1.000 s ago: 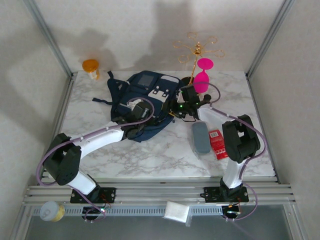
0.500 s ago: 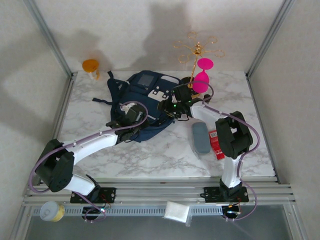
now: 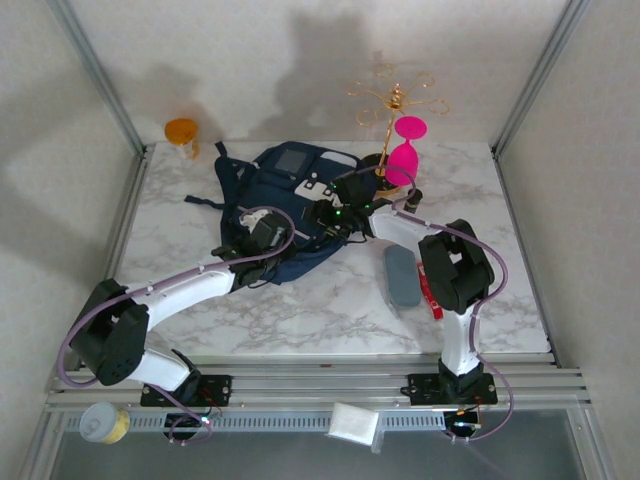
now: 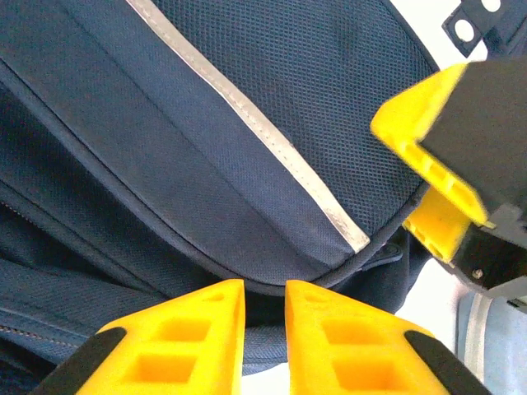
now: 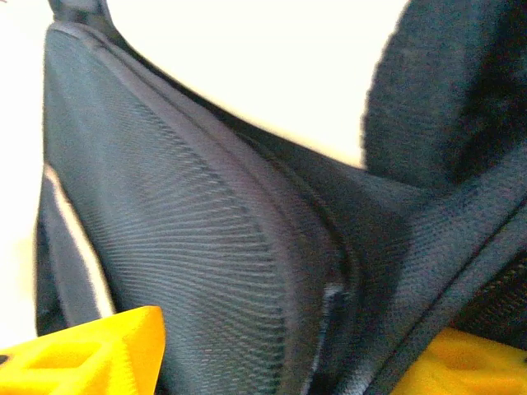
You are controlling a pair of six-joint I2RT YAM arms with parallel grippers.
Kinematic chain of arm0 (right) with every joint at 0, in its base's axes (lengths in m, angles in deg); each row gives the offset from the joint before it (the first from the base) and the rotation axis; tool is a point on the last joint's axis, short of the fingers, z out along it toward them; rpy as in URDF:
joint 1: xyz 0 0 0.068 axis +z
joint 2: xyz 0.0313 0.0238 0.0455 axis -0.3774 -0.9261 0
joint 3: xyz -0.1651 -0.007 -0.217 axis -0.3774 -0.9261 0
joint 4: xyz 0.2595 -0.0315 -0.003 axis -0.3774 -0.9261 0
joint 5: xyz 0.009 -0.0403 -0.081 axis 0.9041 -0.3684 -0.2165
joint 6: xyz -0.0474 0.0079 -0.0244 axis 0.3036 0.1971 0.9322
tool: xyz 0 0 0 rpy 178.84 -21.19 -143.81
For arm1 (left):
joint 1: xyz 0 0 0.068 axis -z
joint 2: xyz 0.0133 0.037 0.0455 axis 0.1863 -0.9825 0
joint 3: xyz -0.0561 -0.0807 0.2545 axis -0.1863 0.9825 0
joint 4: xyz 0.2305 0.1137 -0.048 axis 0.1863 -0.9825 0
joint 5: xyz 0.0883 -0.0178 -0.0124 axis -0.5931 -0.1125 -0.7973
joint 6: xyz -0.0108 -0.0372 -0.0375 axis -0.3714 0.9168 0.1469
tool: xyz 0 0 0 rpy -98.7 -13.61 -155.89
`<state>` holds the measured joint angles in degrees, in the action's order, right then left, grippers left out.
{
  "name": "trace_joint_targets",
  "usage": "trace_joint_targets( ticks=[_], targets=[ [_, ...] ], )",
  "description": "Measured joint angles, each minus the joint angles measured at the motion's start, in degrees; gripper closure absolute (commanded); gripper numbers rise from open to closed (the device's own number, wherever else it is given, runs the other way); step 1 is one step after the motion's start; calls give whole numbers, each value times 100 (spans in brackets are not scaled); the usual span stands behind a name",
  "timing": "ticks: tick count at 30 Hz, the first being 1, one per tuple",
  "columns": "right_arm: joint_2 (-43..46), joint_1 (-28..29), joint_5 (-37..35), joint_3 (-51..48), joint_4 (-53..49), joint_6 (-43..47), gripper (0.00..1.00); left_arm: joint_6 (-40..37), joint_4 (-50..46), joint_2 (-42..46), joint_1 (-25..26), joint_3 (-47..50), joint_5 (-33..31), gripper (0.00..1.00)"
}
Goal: Pack the student bag
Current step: Unzip the student bag at the center of the table.
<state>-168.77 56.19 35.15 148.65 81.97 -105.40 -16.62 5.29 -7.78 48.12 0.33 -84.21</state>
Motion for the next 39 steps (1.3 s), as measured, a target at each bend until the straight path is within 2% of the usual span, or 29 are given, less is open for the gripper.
trace_joint_targets(
  ticks=[2, 4, 5, 7, 11, 13, 14, 20, 22, 24, 26, 27, 32, 39],
  targets=[
    [35, 0, 151, -125, 341, -260, 51, 31, 2, 57, 0, 61, 2, 77],
    [35, 0, 275, -205, 546, -422, 52, 61, 4, 144, 0, 125, 4, 76],
    [20, 4, 339, -216, 623, -483, 56, 76, 4, 199, 0, 151, 7, 76],
    [7, 4, 428, -214, 719, -610, 69, 125, 0, 280, 0, 179, 22, 75],
    [17, 11, 535, -225, 835, -763, 74, 221, 0, 518, 0, 249, 66, 70],
    [83, 11, 531, -275, 870, -852, 72, 260, -28, 713, -2, 328, 66, 68],
    [144, 11, 535, -332, 929, -916, 65, 282, -63, 802, -4, 345, 63, 67],
    [269, 57, 483, -382, 1054, -1115, 60, 310, -170, 931, -11, 350, 59, 64],
    [260, 116, 402, -382, 1082, -1167, 68, 345, -179, 929, -11, 350, 63, 62],
    [199, 170, 420, -369, 1150, -1239, 86, 391, -175, 920, -11, 350, 85, 60],
    [98, 210, 529, -356, 1274, -1397, 98, 444, -179, 914, -9, 350, 90, 58],
    [63, 229, 573, -361, 1320, -1493, 100, 481, -184, 916, -4, 348, 90, 56],
    [208, 260, 621, -507, 1709, -1956, 100, 713, -203, 916, 4, 326, 103, 46],
    [695, 256, 798, -1141, 2503, -2756, 100, 938, -225, 756, 313, -79, -37, 45]
  ],
)
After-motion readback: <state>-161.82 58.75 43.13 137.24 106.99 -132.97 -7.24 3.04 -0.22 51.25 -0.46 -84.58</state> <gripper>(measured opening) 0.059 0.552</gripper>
